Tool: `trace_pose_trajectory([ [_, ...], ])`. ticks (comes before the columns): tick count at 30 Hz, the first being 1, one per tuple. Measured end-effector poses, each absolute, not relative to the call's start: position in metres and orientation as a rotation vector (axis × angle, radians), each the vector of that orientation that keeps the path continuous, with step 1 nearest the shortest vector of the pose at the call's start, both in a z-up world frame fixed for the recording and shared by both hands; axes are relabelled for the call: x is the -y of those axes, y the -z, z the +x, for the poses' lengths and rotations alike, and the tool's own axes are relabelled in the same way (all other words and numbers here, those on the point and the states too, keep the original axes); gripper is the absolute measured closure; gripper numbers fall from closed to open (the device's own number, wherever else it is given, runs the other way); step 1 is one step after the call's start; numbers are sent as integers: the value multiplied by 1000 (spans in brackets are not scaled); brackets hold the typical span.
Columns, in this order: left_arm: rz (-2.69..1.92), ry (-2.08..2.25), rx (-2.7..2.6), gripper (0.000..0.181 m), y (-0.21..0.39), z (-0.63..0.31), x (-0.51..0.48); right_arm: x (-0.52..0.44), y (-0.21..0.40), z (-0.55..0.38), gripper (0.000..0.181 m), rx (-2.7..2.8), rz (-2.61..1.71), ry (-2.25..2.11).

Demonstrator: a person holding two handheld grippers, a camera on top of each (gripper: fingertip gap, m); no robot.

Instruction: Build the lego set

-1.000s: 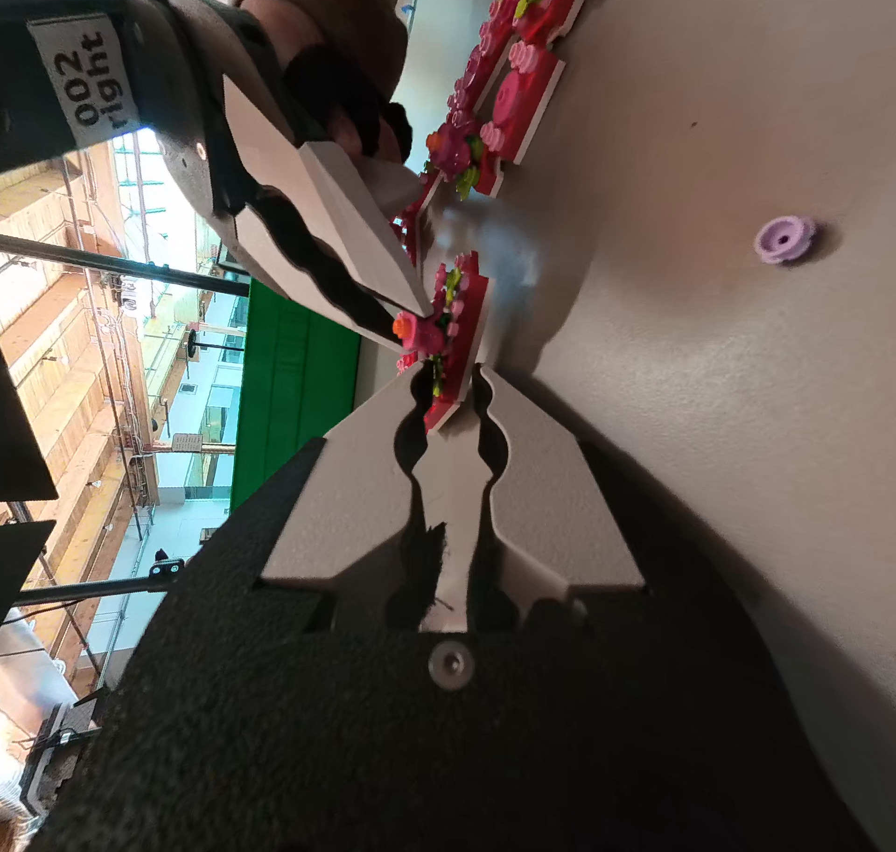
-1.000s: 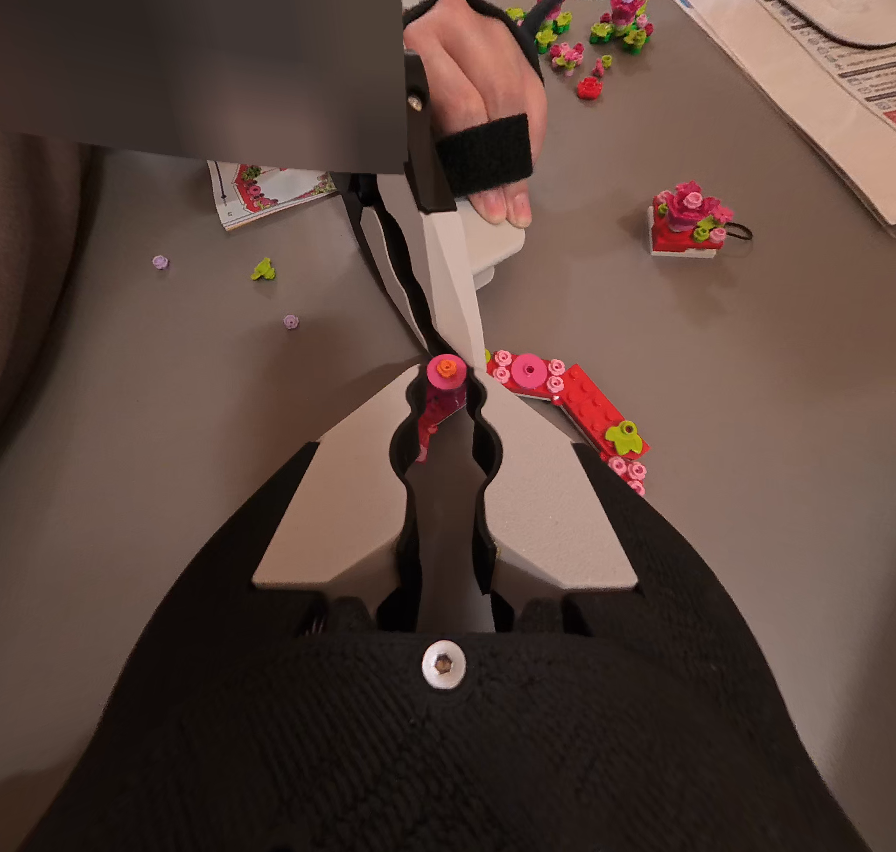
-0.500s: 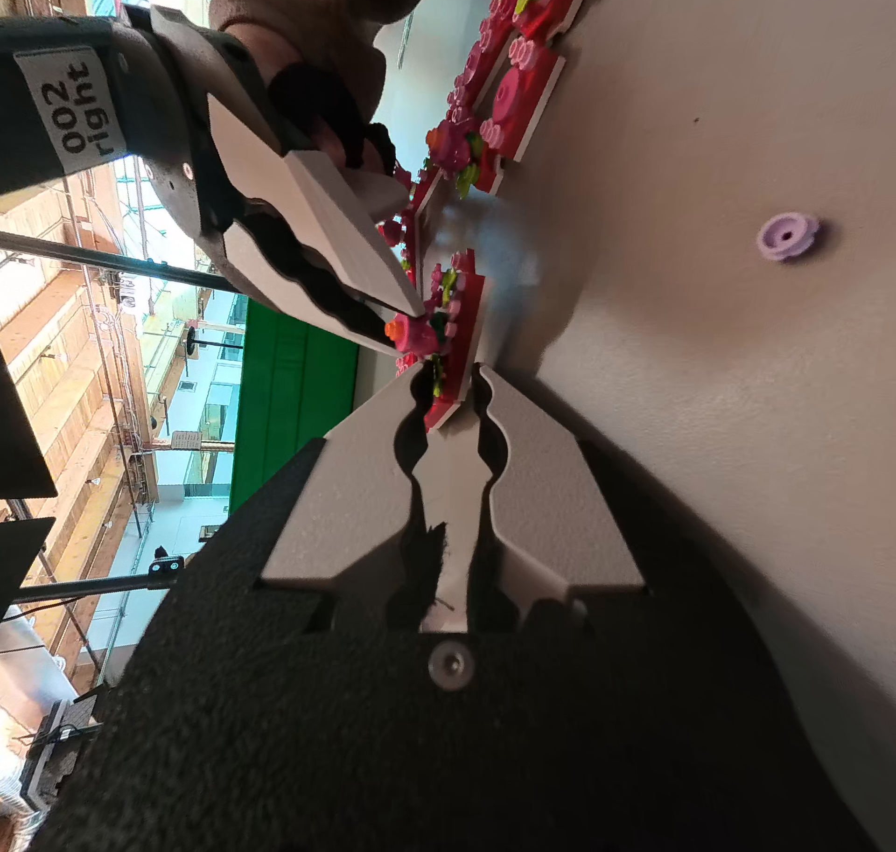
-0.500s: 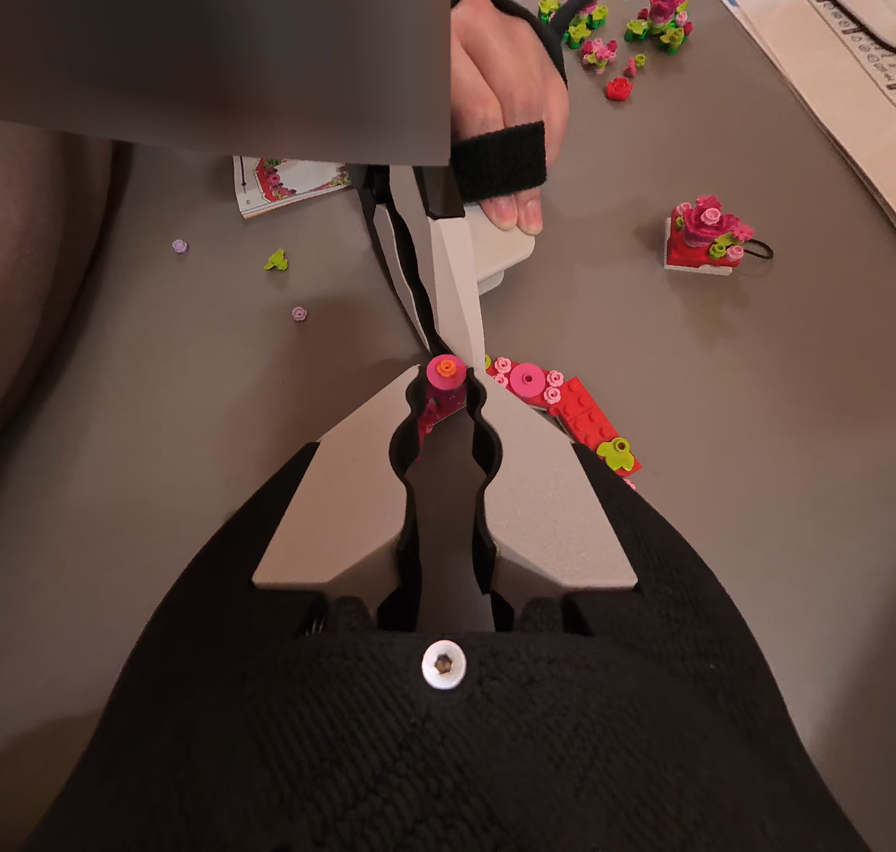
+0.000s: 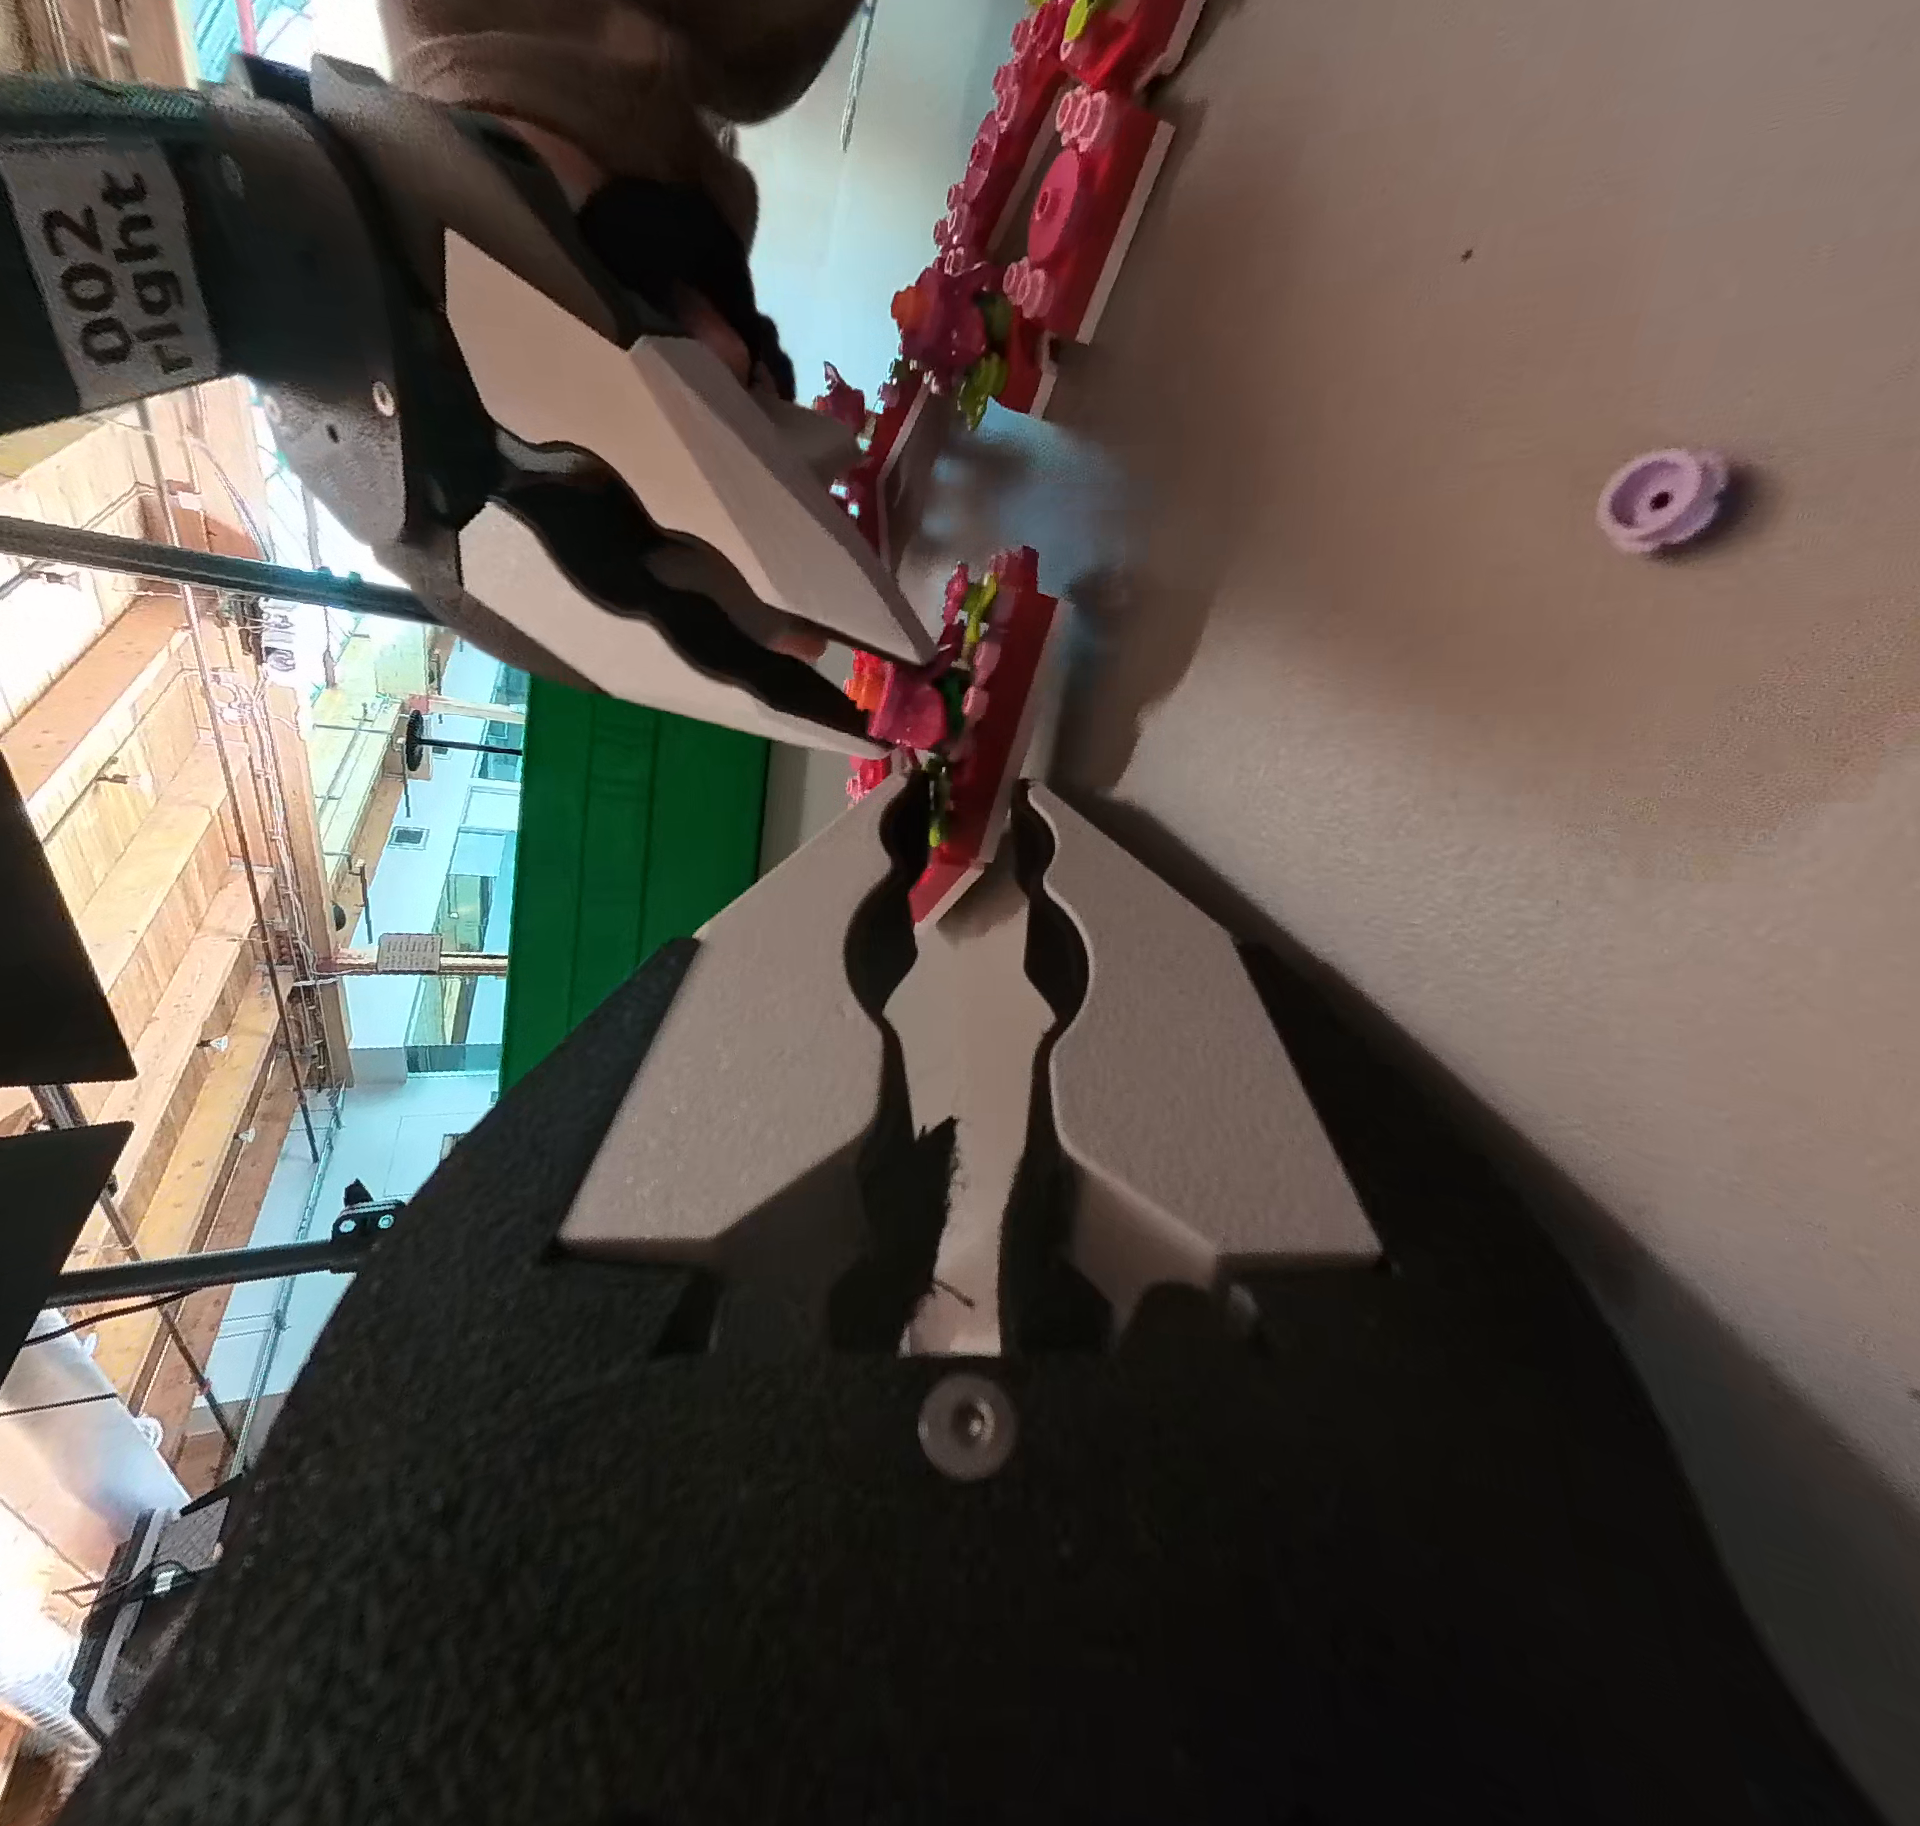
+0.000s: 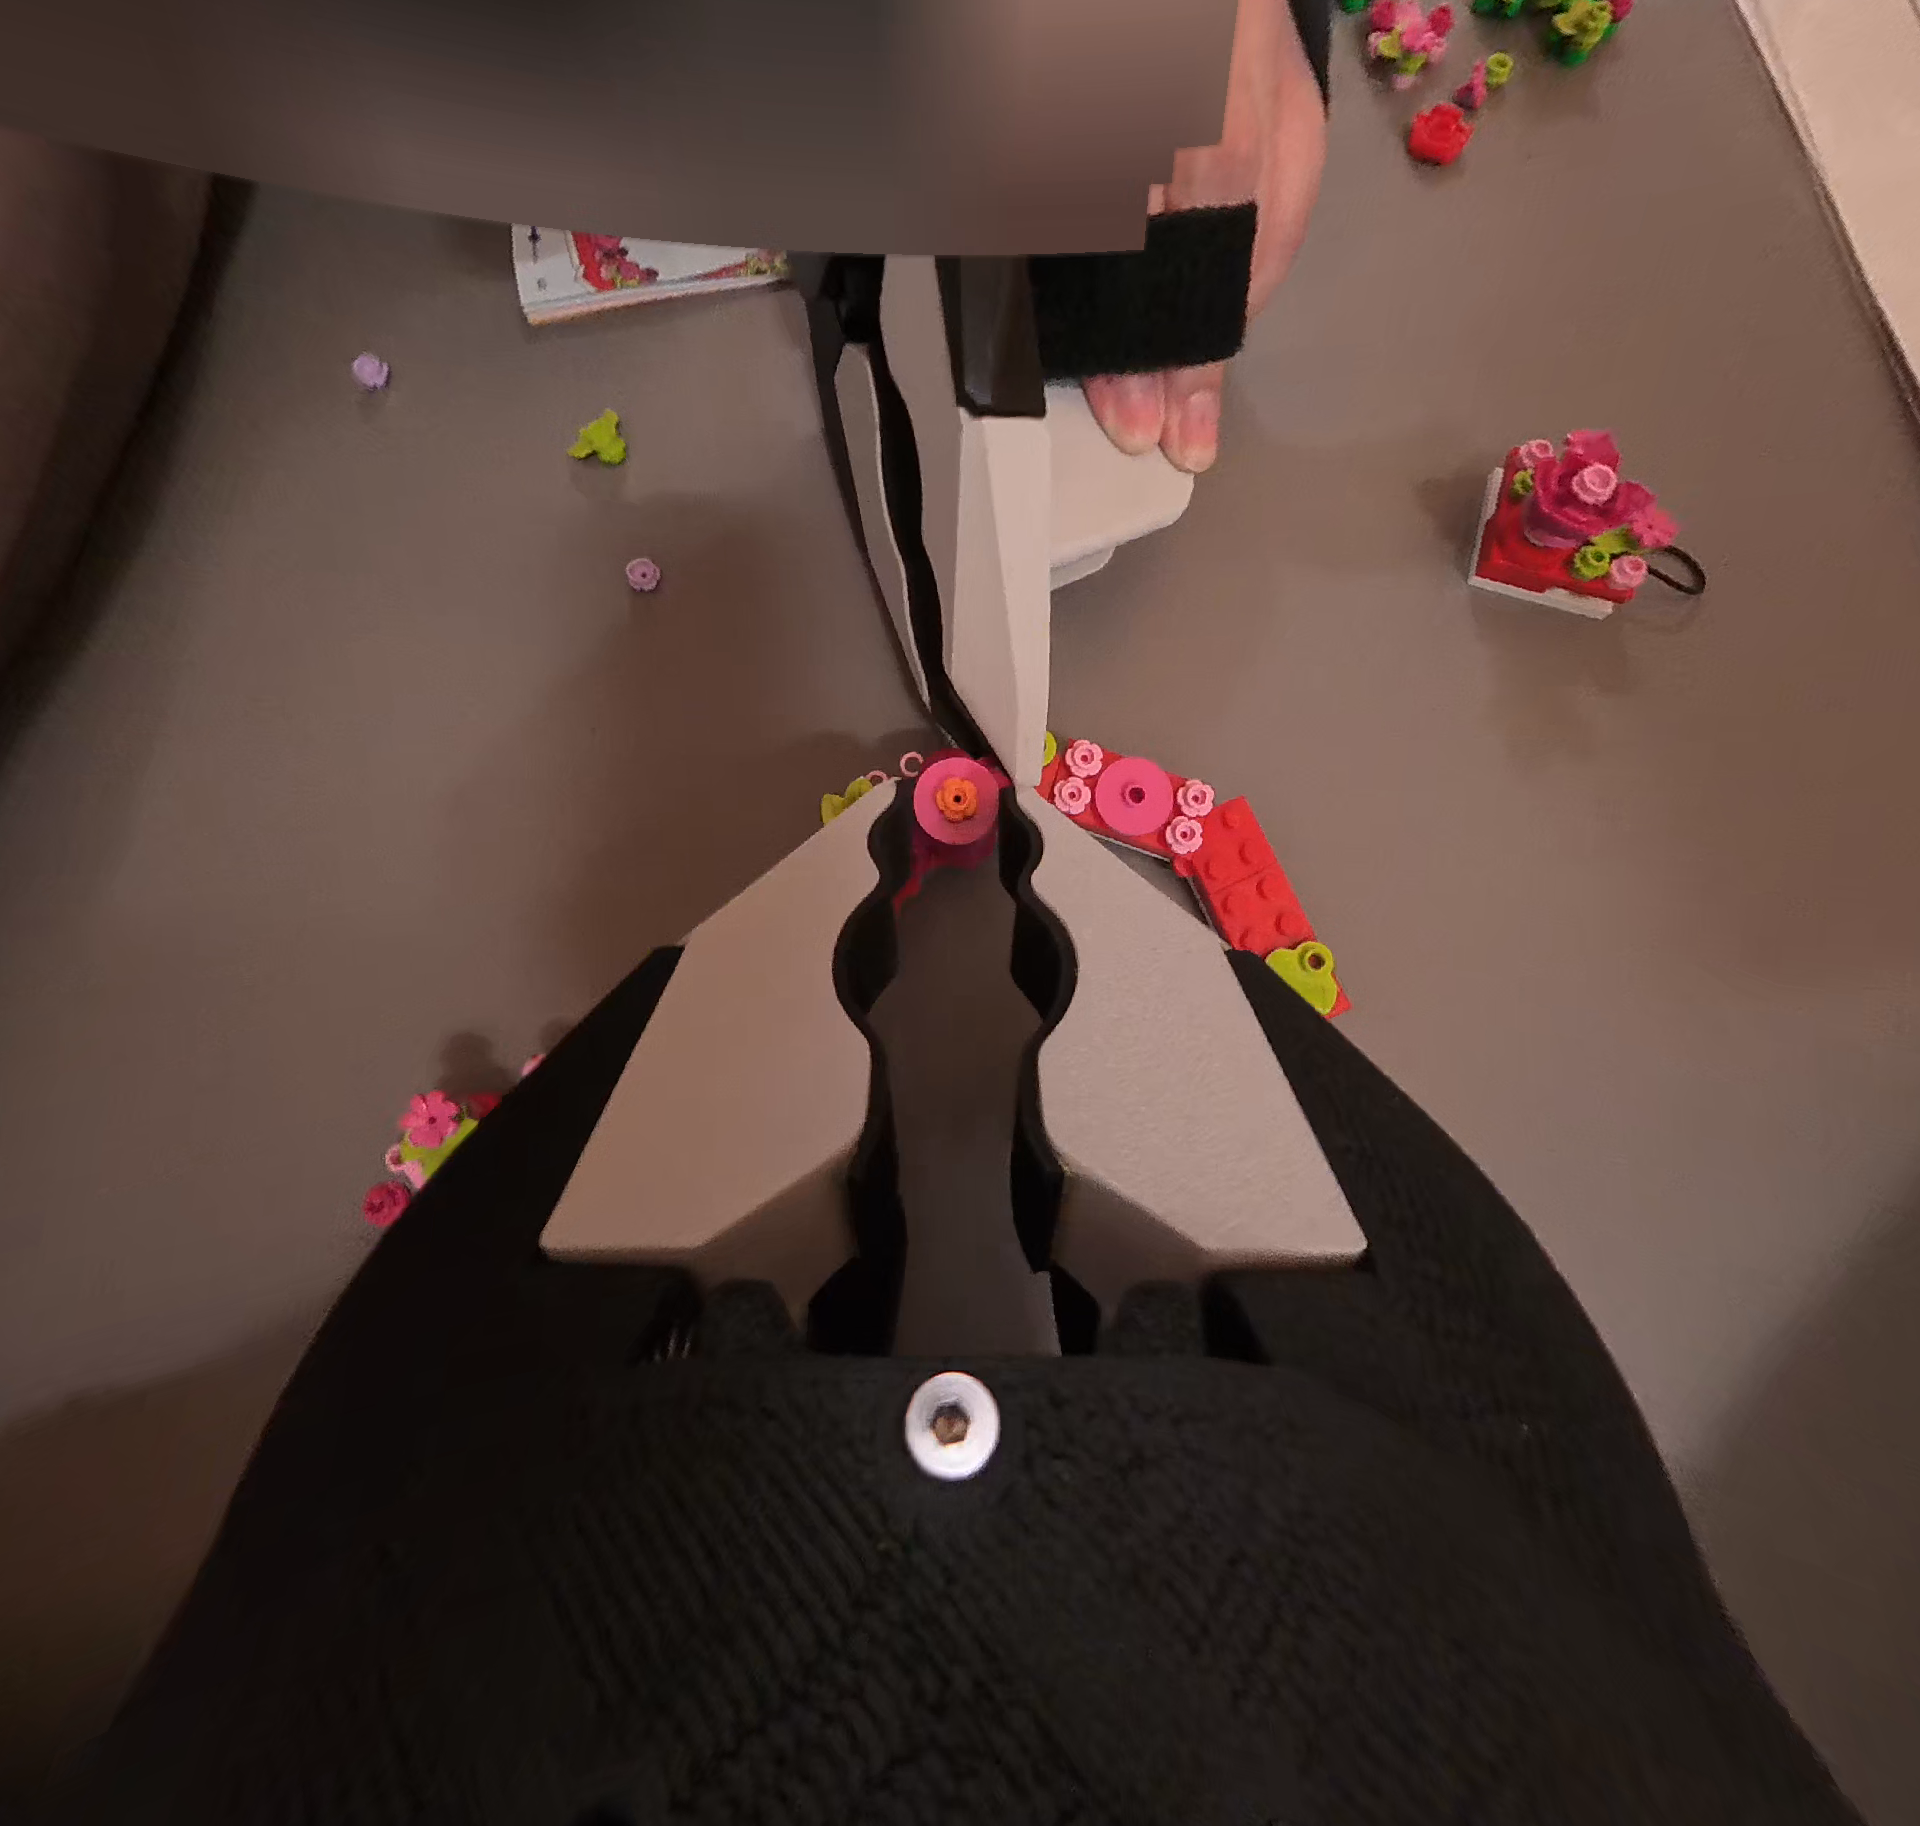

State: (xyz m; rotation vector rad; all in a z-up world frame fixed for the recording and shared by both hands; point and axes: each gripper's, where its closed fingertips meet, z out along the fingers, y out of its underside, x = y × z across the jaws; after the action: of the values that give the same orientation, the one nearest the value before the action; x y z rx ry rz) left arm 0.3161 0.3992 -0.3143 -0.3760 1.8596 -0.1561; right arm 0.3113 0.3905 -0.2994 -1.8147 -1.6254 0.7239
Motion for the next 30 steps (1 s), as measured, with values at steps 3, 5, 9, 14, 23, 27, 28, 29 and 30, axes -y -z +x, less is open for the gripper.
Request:
trace_pose_trajectory([
  [3,-377,156,-1862,169,314,316,-399,-390,300,310,166,1720,-1801,-700],
  [5,-381,155,-1863,169,314,316,-399,-390,300,310,166,1763,-1806,-681],
  [9,-377,145,-1864,169,314,316,-399,-390,302,312,166,1769,-1835,-656],
  [14,-374,147,-1870,169,315,315,-398,-390,302,312,166,1732,-1850,-658],
  [23,-361,164,-1870,170,315,313,-397,-389,301,309,166,1652,-1836,-768],
  [27,-363,160,-1875,169,315,311,-397,-388,300,306,166,1624,-1830,-826],
  [28,-365,153,-1877,169,315,311,-397,-389,300,306,166,1623,-1833,-827],
  [29,-368,147,-1877,169,315,311,-398,-389,301,306,166,1619,-1838,-830],
  [30,-374,144,-1877,169,315,311,-398,-389,301,306,166,1615,-1842,-833],
])
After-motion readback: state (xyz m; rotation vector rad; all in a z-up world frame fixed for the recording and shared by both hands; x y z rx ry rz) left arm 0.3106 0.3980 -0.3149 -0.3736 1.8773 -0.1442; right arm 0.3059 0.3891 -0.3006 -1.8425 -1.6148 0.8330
